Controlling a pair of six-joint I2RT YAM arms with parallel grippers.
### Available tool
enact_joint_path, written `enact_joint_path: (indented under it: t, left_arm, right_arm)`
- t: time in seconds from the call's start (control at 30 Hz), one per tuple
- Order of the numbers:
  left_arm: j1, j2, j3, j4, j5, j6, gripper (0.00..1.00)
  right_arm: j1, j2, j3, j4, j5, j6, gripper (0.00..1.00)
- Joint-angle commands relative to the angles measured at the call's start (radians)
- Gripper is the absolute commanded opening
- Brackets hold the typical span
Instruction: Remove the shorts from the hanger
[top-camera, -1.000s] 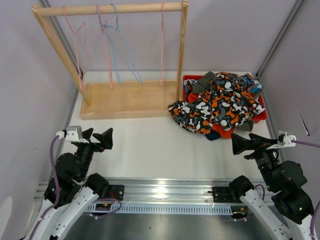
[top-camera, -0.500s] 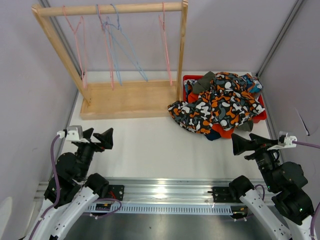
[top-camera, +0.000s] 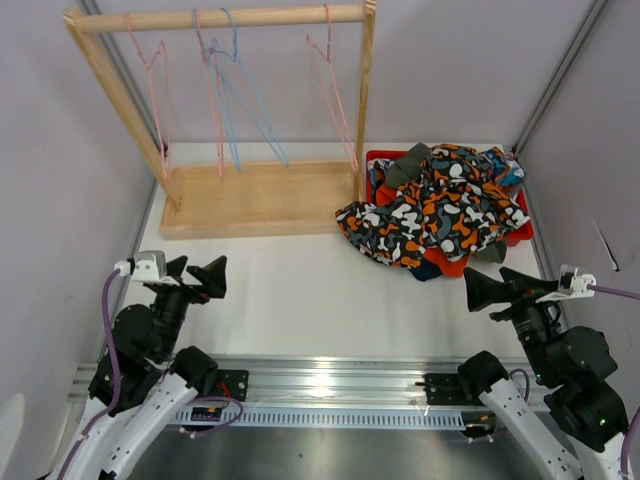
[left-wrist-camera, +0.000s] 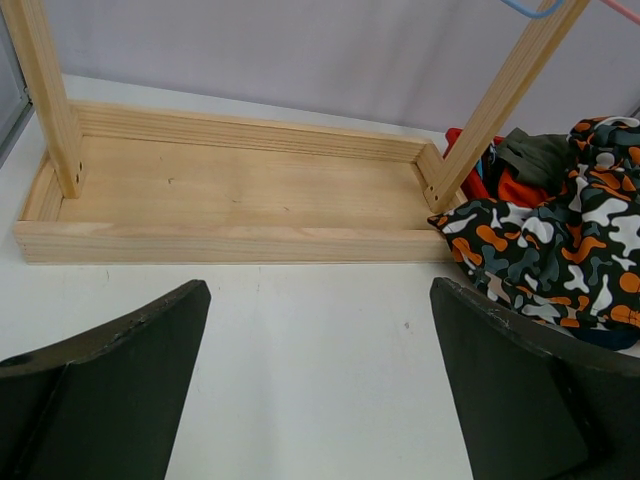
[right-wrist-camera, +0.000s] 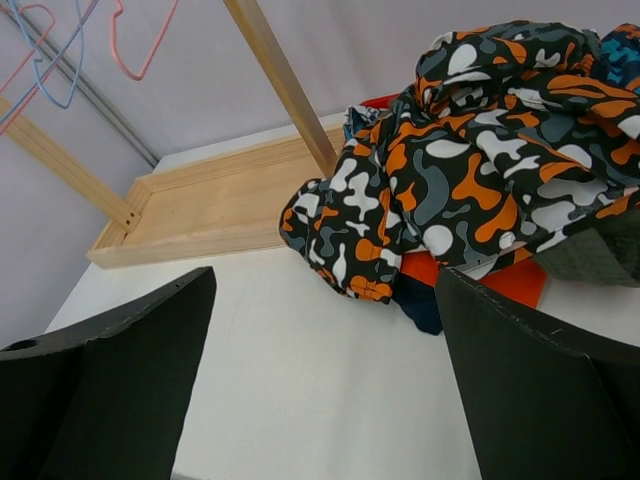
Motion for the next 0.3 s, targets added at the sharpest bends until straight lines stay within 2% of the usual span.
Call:
enact_joint_path:
  t: [0.0, 0.27]
  left_arm:
    - [-0.004, 0.013, 0.001, 0.023, 0.003, 0.017, 0.99]
    - [-0.002, 0.025, 0.002, 0.021, -0.006, 0.016, 0.98]
  right_arm:
    - [0.003, -0.021, -0.005, 0.031, -0.001, -0.012, 0.99]
    - [0.003, -0.027, -0.006, 0.042, -0.022, -0.016, 0.99]
